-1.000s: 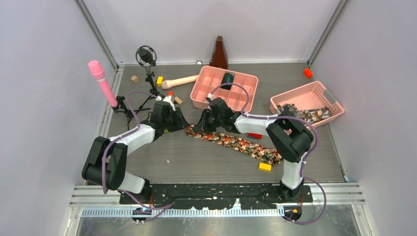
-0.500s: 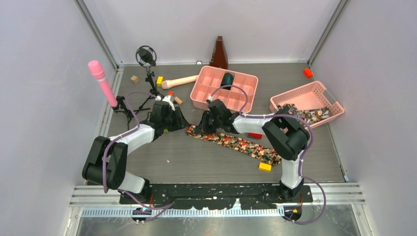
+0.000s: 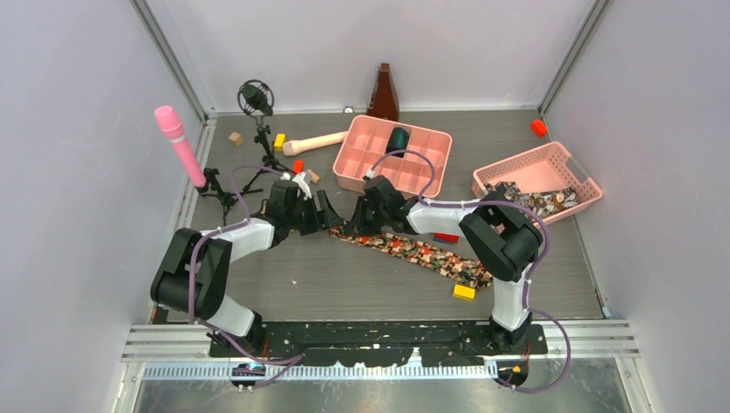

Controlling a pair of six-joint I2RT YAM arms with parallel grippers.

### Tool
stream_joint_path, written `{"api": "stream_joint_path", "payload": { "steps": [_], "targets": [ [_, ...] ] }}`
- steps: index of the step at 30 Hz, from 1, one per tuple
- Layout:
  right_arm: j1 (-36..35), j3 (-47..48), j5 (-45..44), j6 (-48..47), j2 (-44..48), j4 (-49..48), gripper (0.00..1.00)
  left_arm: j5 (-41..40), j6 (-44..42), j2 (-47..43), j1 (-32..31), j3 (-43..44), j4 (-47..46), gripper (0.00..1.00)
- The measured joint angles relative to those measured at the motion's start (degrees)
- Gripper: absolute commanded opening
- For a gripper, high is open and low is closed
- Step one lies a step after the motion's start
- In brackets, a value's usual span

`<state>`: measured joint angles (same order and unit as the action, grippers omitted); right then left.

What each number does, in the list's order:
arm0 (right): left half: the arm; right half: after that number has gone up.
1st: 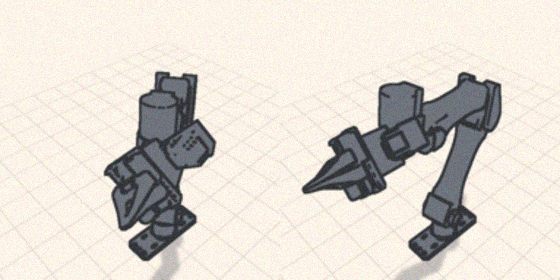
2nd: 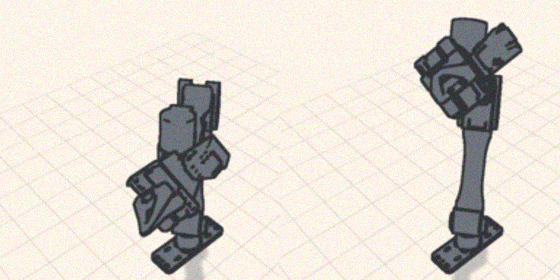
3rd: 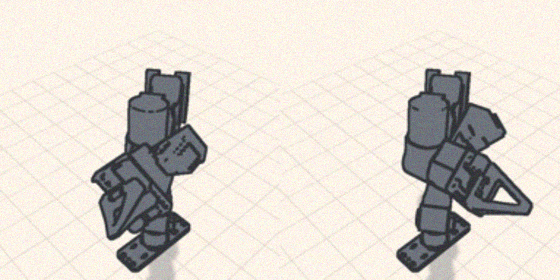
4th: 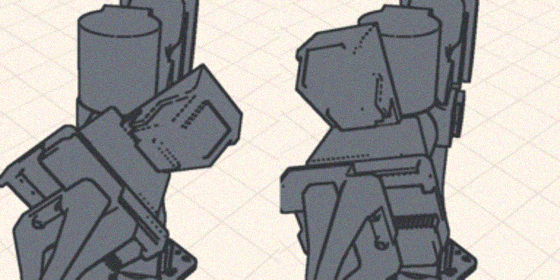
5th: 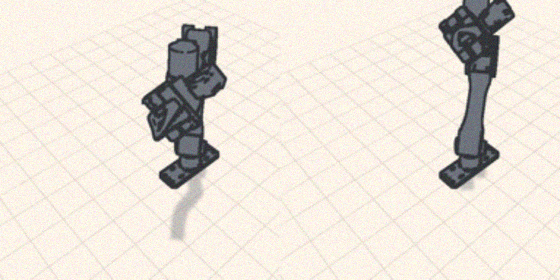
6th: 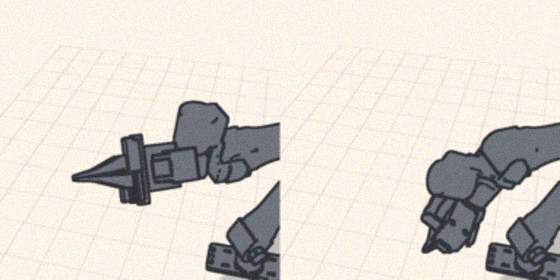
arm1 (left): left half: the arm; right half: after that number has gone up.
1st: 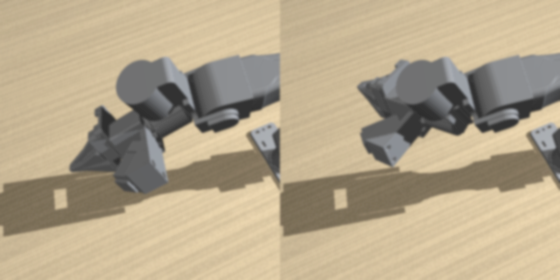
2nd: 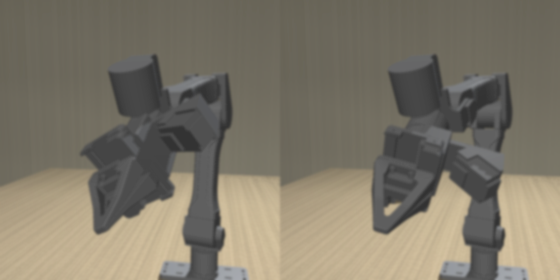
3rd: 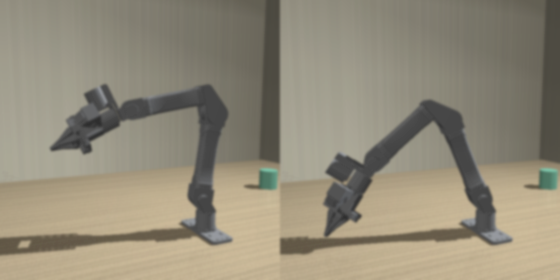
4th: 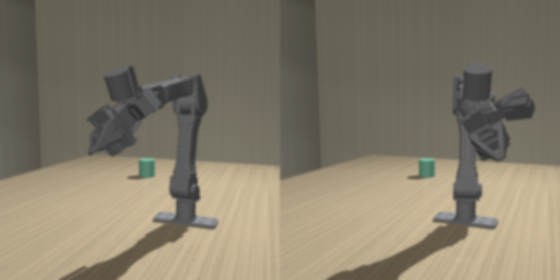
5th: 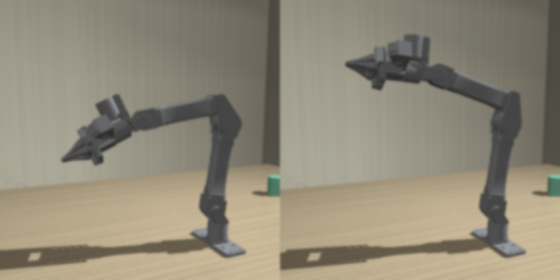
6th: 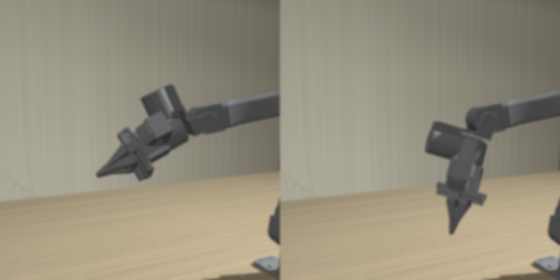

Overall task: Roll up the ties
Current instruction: Roll the tie at the center of the board.

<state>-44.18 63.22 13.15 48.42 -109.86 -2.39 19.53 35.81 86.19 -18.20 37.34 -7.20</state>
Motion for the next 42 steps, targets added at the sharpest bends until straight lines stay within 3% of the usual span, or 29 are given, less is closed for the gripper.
{"api": "stream_joint_path", "payload": {
  "steps": [4,15,19,30,42],
  "targets": [
    [0.0,-0.1,-1.2,0.0,0.5,0.8,0.00,2.1,0.2,1.0,0.0,-0.5,-1.3,0.59],
    [0.0,-0.3,-2.4,0.0,0.7,1.2,0.00,5.6,0.6,2.8,0.0,-1.4,-4.8,0.15],
    [0.0,-0.8,-2.5,-0.1,1.3,1.1,0.02,6.4,0.9,3.4,0.0,-1.4,-5.7,0.04],
    [0.0,-3.2,-8.9,-5.0,12.7,7.2,0.05,2.1,-3.5,2.5,-2.7,0.9,-1.3,0.00],
    [0.0,-6.1,-18.8,-8.0,20.9,10.8,0.05,-20.8,-13.4,0.8,-14.5,7.7,9.3,0.00]
  ]
}}
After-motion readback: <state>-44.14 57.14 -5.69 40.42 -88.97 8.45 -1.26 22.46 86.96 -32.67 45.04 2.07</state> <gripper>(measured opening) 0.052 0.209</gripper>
